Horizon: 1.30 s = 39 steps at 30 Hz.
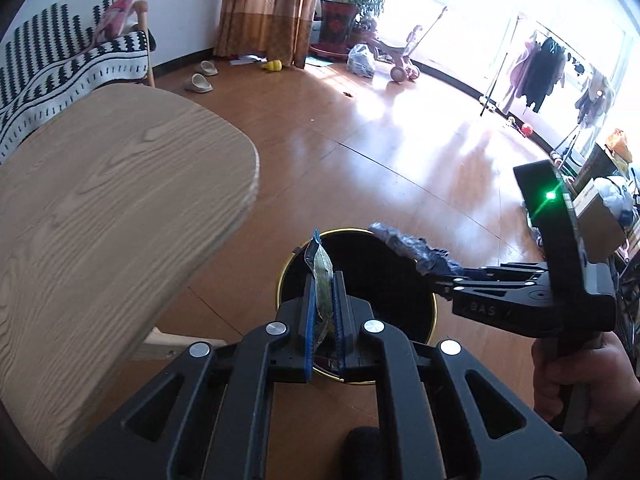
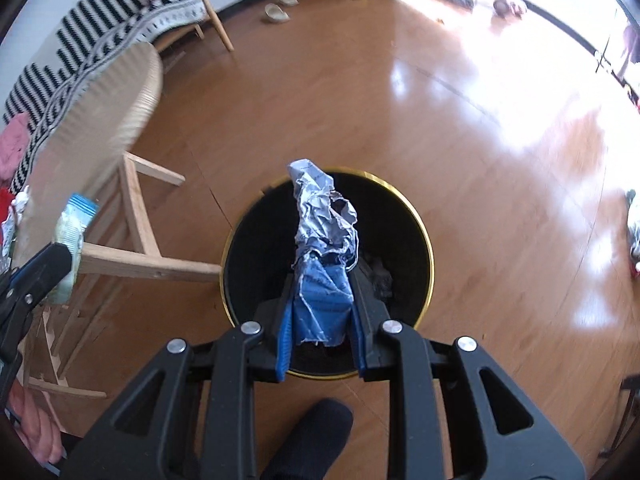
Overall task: Collect trash
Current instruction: 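Open the right tool to drop the blue paper while the left tool drops the wrapper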
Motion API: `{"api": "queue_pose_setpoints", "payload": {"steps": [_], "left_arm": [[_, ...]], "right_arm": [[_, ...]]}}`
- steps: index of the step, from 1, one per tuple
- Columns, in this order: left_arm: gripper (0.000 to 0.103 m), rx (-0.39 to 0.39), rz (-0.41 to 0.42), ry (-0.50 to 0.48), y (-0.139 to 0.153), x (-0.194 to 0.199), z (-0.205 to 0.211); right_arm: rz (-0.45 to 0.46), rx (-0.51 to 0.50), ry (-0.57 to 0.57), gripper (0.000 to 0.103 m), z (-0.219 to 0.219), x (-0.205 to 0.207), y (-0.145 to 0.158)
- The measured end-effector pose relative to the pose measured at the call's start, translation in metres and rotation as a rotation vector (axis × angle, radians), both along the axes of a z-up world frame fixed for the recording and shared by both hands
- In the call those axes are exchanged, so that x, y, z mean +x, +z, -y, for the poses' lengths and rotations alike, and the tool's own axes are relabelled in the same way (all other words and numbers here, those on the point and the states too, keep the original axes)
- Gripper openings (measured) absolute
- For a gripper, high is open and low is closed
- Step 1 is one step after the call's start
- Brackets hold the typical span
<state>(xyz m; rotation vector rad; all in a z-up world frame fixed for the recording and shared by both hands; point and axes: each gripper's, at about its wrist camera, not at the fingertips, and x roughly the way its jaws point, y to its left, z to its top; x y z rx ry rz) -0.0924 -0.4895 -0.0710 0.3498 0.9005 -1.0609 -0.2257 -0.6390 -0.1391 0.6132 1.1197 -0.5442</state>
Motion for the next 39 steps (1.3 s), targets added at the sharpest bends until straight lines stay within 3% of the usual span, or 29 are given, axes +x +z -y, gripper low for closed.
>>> {"api": "queue_pose_setpoints", "payload": {"steps": [7,17,19,21,22,29,35,39], "left_arm": [[0.007,0.010,-0.019,-0.007,-0.009,0.001,0.013],[0.007,0.011,-0.035,-0.013,-0.011,0.010,0.015],[0.007,0.011,-0.038,-0.014,-0.012,0.010,0.013],[0.007,0.013,-0.041,-0.017,-0.012,0.010,0.014],[0.007,0.014,-0.042,-0.018,-0.013,0.010,0.014],[0.007,0.021,-0.072,-0.034,-0.021,0.007,0.019],[0.007,0.048,-0.163,-0.087,-0.049,-0.004,0.032],[0.007,0.056,-0.174,-0.101,-0.060,-0.009,0.043]], "right_arm": [[-0.035,0.044,0.001,0.024,0.004,0.009,-0.017],[-0.019,0.040,-0.005,0.025,0.006,0.010,-0.015],[-0.007,0.043,-0.012,0.036,0.008,0.009,-0.013],[0.001,0.029,-0.021,0.076,0.008,0.009,-0.009],[0.010,0.016,-0.025,0.078,0.008,0.008,-0.006],[0.032,0.004,-0.058,0.078,0.013,0.003,0.004],[0.046,-0.015,-0.118,0.078,0.024,-0.009,0.014],[0.067,-0.003,-0.148,0.078,0.028,-0.018,0.019]]}}
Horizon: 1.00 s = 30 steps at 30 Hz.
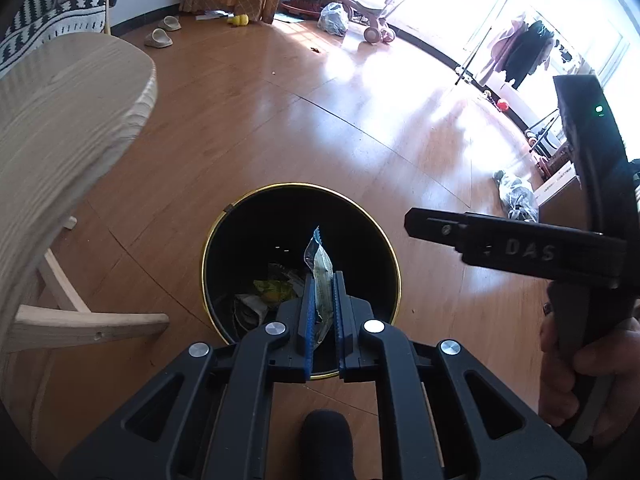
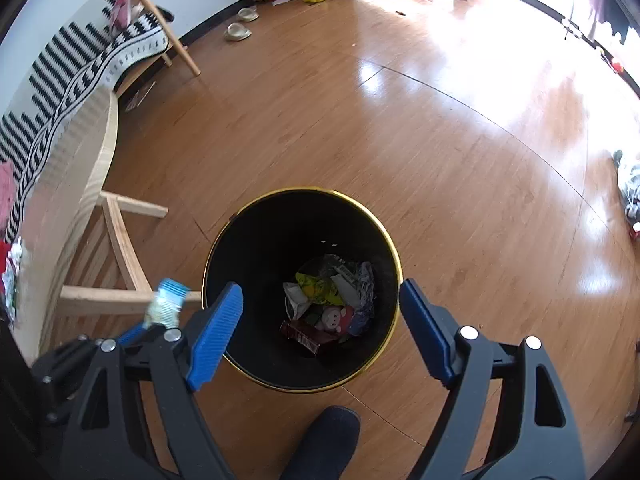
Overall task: Collect trash
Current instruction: 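Open the right tool to drop the blue paper while the left tool drops the wrapper, then move both open tools back over the table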
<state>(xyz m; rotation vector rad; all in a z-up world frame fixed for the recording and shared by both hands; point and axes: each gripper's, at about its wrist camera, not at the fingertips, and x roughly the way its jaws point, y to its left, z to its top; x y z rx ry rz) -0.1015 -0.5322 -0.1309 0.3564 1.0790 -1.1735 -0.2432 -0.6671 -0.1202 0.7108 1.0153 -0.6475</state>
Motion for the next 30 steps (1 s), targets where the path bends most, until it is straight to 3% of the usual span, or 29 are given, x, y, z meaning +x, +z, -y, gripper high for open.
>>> {"api": "queue_pose_setpoints", "payload": {"steps": [4,6,7,11,18,24,30], "left_arm": [[0.013,-0.015,0.001,-0.017,0.000,-0.001,0.008],[0.048,-0.027,-0.008,-0.011,0.001,0.000,0.010],[0.053,-0.038,-0.011,-0.003,0.002,0.001,0.010],[0.058,-0.046,-0.006,-0.008,0.008,0.003,0.005],[0.090,-0.060,0.064,0.066,0.036,0.020,-0.030],[0.095,-0.077,0.154,0.164,0.076,0.055,-0.087],[0.096,-0.074,0.269,0.325,0.111,0.111,-0.178]], "right_arm": [[0.017,-0.005,-0.025,0.078,0.002,-0.006,0.007],[0.025,-0.009,-0.031,0.078,0.002,-0.007,0.011],[0.027,-0.010,-0.032,0.078,0.003,-0.007,0.012],[0.029,-0.015,-0.029,0.078,0.001,-0.005,0.016],[0.040,-0.049,0.018,0.082,-0.021,0.018,0.035],[0.069,-0.095,0.130,0.085,-0.064,0.062,0.062],[0.104,-0.118,0.309,0.088,-0.134,0.127,0.086]]}}
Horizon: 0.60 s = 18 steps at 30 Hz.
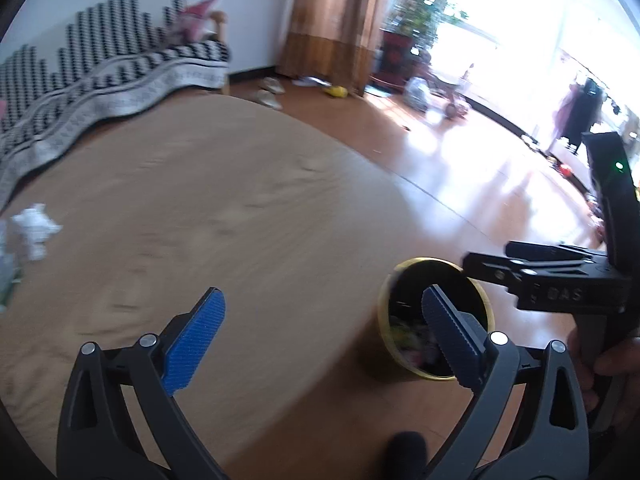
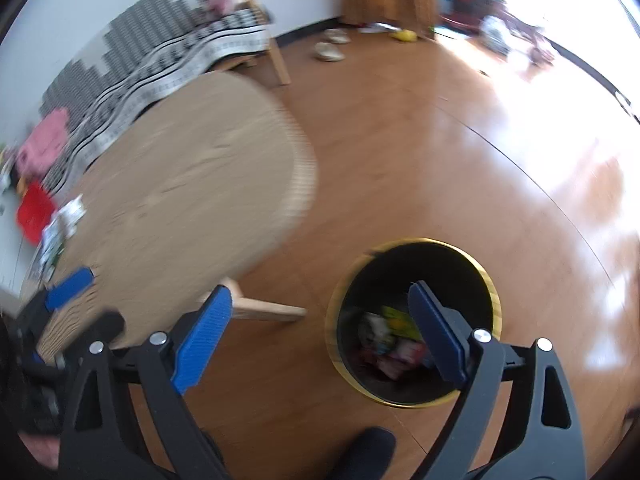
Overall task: Collect trash
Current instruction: 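Move both open tools back over the table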
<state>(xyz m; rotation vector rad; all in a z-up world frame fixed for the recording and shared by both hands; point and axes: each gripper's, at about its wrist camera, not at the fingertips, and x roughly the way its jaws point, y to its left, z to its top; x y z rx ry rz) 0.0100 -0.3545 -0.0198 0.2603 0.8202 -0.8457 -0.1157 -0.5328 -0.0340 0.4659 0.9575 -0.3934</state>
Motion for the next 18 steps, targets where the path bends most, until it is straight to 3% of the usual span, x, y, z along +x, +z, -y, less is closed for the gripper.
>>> {"api": "queue_pose_setpoints", "payload": {"steps": [10,14,18], "left_arm": [[0.096,0.116,0.169,0.411,0.016,0.116,-0.199],[0.096,0.124,0.130,0.557,0.009,0.166,-0.278],[0.096,0.183,0.125,0.582,-0.001,0.218,-0.333]], "right_arm": [[-0.030,-0.051,0.296,0.089,-0.137,0.106,0.004],[-0.060,-0.073,0.378,0.089,-0.176,0.130,-0.007],[-0.086,-0.085,0.447,0.089,-0.207,0.153,-0.018]]}}
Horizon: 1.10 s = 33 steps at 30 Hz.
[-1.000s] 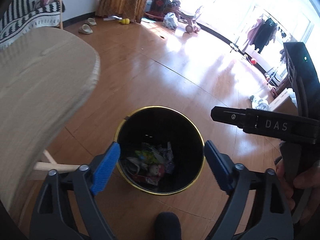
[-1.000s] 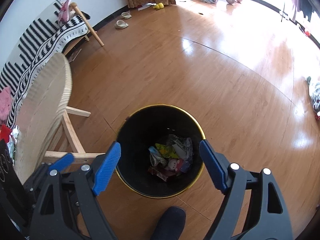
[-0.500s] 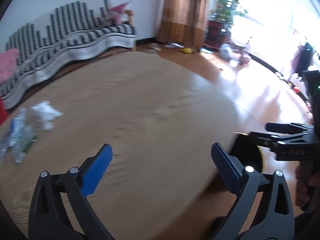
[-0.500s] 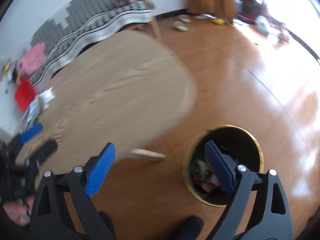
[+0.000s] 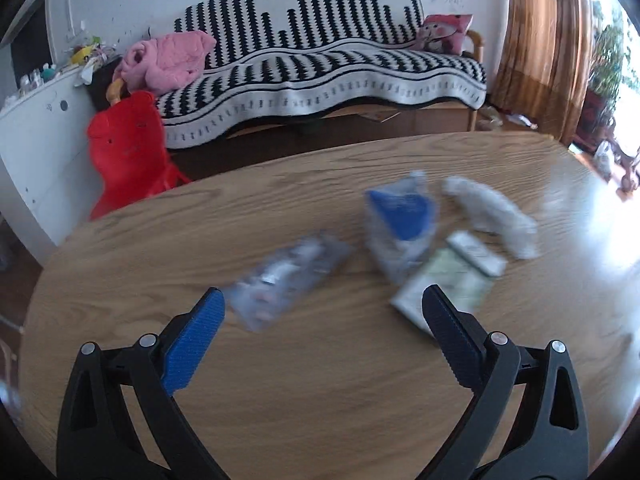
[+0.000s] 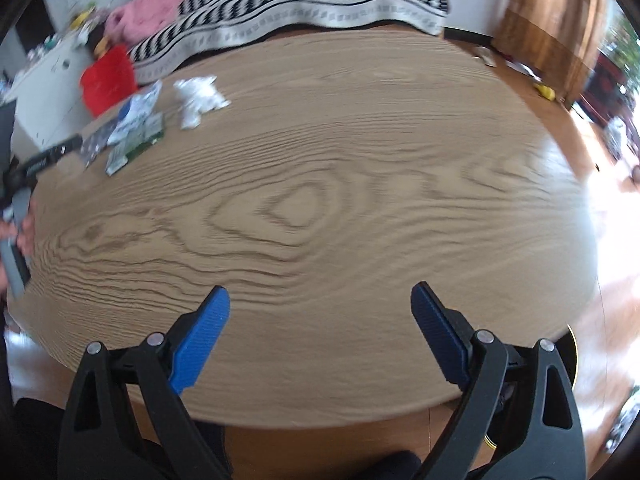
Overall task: Collect trash
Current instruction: 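Move both open tools back over the table, then grasp the silver pill blister pack with the left tool while the right tool grasps white tissue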
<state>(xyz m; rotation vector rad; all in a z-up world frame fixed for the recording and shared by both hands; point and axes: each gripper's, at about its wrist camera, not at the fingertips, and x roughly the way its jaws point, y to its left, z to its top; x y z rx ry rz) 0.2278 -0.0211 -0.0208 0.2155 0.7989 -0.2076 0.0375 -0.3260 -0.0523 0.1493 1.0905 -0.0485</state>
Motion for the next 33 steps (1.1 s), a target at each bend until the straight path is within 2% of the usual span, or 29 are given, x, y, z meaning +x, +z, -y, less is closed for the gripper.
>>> {"api": "queue_pose_setpoints", "payload": {"steps": [5,8,11,15,16,17,18,19,20,27,33], "left_arm": [[0.096,0.022,-0.068,-0.037,-0.023,0.039,-0.029],[0.096,0.000,-0.097,-0.075,-0.035,0.054,-0.040],[0.096,0.011,-0.098,-0.104,-0.044,0.063,-0.033],[0.095,0.080,-0.091,-0.155,-0.054,0.069,-0.024],[0.092,0.081,-0.087,-0.162,-0.054,0.071,-0.023],[0.080,0.069,-0.091,-0.174,-0.053,0.072,-0.024],[0.061,0.045,-0.101,-0.182,-0.052,0.072,-0.025],[0.053,0.035,-0.105,-0.175,-0.051,0.071,-0.026],[0.038,0.030,-0.106,-0.157,-0.050,0.070,-0.028],[0.035,0.026,-0.085,-0.091,-0.047,0.033,-0.036],[0.035,-0.058,-0.092,-0.039,-0.032,-0.004,-0.048]], "right_arm": [[-0.016,-0.003,0.057,0.089,-0.027,0.022,-0.012],[-0.017,0.006,0.093,0.089,-0.041,0.034,-0.017],[-0.012,0.021,0.130,0.089,-0.054,0.047,-0.019],[-0.003,0.018,0.162,0.089,-0.069,0.066,-0.019],[0.000,0.017,0.170,0.089,-0.072,0.073,-0.019],[0.003,0.016,0.176,0.089,-0.074,0.078,-0.019],[0.011,0.007,0.182,0.089,-0.076,0.087,-0.019],[0.015,-0.003,0.187,0.089,-0.078,0.095,-0.018],[0.021,-0.016,0.190,0.089,-0.080,0.104,-0.018],[0.050,-0.046,0.144,0.089,-0.092,0.200,-0.021],[0.021,-0.032,0.135,0.088,-0.108,0.262,-0.023]]}}
